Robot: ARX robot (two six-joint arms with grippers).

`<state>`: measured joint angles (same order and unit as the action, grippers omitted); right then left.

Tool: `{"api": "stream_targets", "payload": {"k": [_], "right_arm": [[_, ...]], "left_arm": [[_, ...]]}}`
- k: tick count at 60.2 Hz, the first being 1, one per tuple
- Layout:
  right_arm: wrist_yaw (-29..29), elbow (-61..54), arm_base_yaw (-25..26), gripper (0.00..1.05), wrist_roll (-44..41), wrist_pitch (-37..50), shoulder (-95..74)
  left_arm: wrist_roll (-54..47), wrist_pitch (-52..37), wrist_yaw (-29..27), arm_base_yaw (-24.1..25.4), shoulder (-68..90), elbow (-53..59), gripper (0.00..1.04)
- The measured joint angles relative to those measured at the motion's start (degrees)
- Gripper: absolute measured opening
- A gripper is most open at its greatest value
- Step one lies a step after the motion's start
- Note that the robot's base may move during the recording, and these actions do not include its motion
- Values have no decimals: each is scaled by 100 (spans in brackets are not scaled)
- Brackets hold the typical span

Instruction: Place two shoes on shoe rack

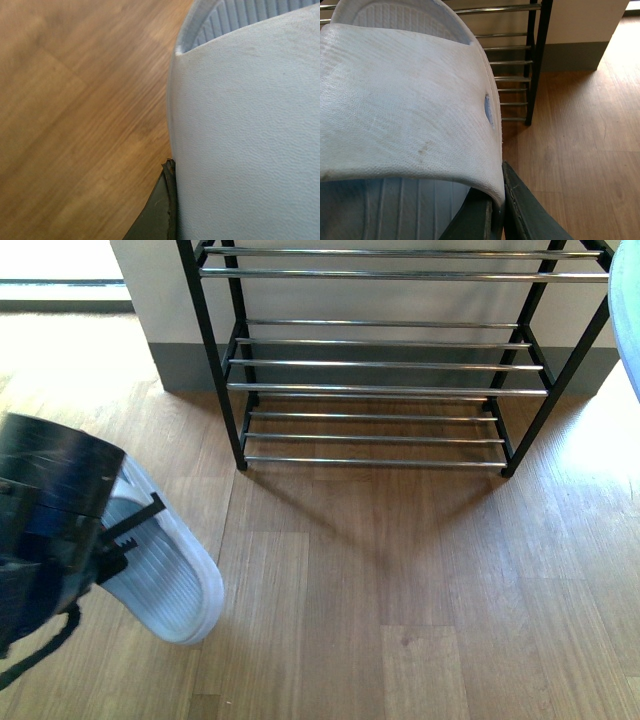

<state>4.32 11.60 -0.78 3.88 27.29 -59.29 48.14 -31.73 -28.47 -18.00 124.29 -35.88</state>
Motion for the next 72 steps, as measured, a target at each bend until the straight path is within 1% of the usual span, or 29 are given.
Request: {"api": "stream_targets", "payload": {"k": [2,6,10,13,18,21,25,30,34,39,44,48,55,72], "right_arm": [[0,0,0,2,0,0,0],[0,0,0,2,0,0,0],[0,0,0,2,0,0,0],[0,0,0,2,0,0,0],[0,0,0,2,0,0,0],[0,0,0,2,0,0,0],[0,0,0,2,0,0,0],[0,0,0,2,0,0,0],[0,0,0,2,0,0,0],[0,0,0,2,0,0,0],[0,0,0,2,0,0,0],[0,0,0,2,0,0,0],[2,0,0,2,0,0,0],[0,0,0,2,0,0,0]], "left_arm": [[-214,-42,-81,-37,-369,210,2],[-1123,-149,-448,-142,-1419,785,2],[-2015,-48,-713,-155,-2625,1366,2],[-2712,240,-789,-111,-3536,1700,2],[-3370,815,-866,-74,-4634,1978,2],[-3565,1119,-863,-68,-5121,2052,2],[-4026,1803,-896,-70,-6118,2109,2],[-4345,2549,-890,-72,-7123,2090,2],[-4715,3746,-925,-109,-8507,1954,2],[-5007,4872,-925,-131,-9663,1733,2],[-5075,5434,-901,-70,-10168,1661,2],[-5141,5740,-739,120,-10474,1657,2],[-5169,5799,-688,289,-10524,1657,2],[-5198,5801,-627,304,-10528,1657,2]]}}
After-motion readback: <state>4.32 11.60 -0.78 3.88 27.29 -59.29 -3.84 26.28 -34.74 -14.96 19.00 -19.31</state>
